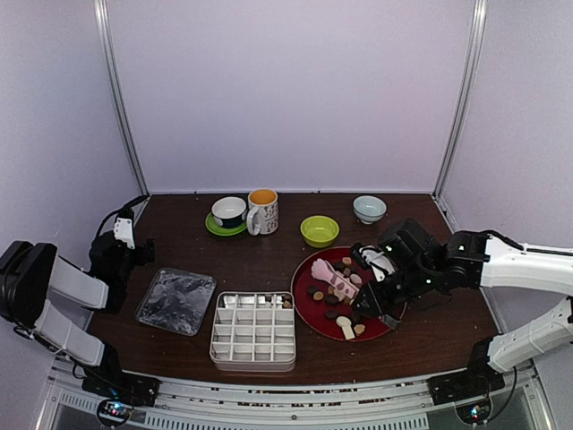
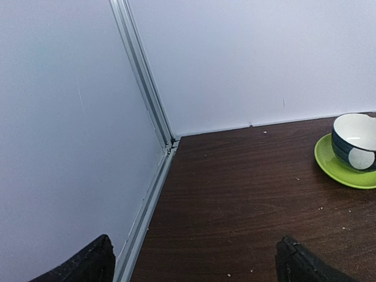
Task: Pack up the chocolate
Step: Place the fake chocolate in the empty pocket of the box.
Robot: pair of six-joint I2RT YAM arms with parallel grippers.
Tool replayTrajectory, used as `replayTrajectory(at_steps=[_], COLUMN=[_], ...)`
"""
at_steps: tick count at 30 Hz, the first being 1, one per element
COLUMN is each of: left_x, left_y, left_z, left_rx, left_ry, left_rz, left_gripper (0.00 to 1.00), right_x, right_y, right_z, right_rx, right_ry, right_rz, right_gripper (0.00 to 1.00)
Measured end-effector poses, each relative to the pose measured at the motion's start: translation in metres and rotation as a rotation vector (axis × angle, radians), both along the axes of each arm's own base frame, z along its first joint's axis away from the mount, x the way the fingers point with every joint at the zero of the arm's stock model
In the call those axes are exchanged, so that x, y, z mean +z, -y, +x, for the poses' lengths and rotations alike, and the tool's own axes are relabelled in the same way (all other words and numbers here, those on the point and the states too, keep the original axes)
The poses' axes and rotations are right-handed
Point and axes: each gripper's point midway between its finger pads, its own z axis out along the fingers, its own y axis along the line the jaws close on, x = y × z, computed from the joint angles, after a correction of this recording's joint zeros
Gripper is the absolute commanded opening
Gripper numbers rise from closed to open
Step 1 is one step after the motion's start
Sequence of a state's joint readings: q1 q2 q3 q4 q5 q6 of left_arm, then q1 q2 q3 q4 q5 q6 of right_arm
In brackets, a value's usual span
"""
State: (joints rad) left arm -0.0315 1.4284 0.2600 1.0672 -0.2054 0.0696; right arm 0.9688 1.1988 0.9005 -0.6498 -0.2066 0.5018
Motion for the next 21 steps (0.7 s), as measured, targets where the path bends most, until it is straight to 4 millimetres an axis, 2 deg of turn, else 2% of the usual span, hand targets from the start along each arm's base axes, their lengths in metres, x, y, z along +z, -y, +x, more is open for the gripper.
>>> replayTrajectory(at_steps=[12,21], left_x=[0.000,0.000], left_y=[0.000,0.000], left_z=[0.000,0.000], left_rx=[0.000,0.000], left_ry=[0.000,0.000], left_rz=[0.000,0.000], left_gripper=[0.98,0.98], right_x=[-0.010,-0.021], right_y=[-0.070,-0.108], right_z=[0.011,0.018], right_rx=[0.083,0.131], right_ry=[0.020,0.025], right_rz=[0.052,0.050], right_gripper=[0.17,0.17])
